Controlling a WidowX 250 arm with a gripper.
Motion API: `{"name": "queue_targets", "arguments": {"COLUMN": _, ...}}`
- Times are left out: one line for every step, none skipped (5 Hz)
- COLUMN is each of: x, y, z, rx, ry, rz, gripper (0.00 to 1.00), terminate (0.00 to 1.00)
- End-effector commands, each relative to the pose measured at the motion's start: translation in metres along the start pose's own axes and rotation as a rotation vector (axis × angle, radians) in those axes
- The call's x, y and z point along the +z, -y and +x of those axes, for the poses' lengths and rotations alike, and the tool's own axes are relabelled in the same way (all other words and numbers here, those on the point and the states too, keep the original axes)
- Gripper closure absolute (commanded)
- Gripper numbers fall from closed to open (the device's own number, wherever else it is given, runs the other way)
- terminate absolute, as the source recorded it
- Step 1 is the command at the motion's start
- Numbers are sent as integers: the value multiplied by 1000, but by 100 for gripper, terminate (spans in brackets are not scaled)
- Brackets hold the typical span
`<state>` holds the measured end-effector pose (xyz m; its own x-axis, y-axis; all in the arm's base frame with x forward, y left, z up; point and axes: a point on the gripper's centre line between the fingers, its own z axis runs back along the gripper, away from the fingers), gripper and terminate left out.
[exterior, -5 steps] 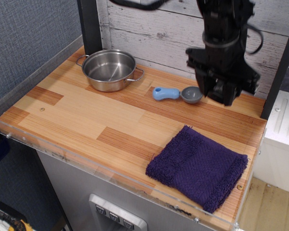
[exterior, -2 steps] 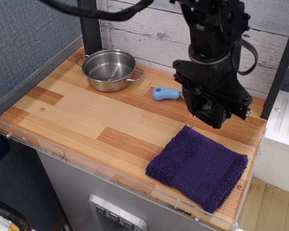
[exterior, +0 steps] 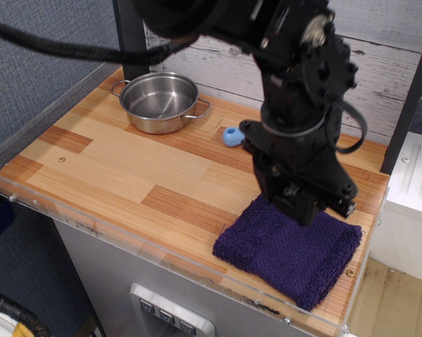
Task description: Pick up the black object and place it on the purple cloth
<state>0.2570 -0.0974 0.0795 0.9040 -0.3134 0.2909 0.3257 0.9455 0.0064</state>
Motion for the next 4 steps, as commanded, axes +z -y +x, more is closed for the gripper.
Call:
{"name": "queue_targets", "arguments": {"x": -9, "y": -2, "z": -8, "rx": -12, "ry": -13, "rz": 1, "gripper": 100, "terminate": 0}}
{"name": "queue_targets", "arguments": {"x": -16, "y": -4, "z": -15, "rx": -33, "ry": -40, "rz": -8, "gripper": 100, "terminate": 0}}
{"name": "queue_targets", "arguments": {"x": -29, "y": -2, "z": -19, "rx": -48, "ry": -67, "rz": -20, "gripper": 100, "terminate": 0}}
{"name": "queue_targets", "arguments": {"x": -36, "y": -1, "z": -16, "rx": -63, "ry": -69, "rz": -29, "gripper": 100, "terminate": 0}}
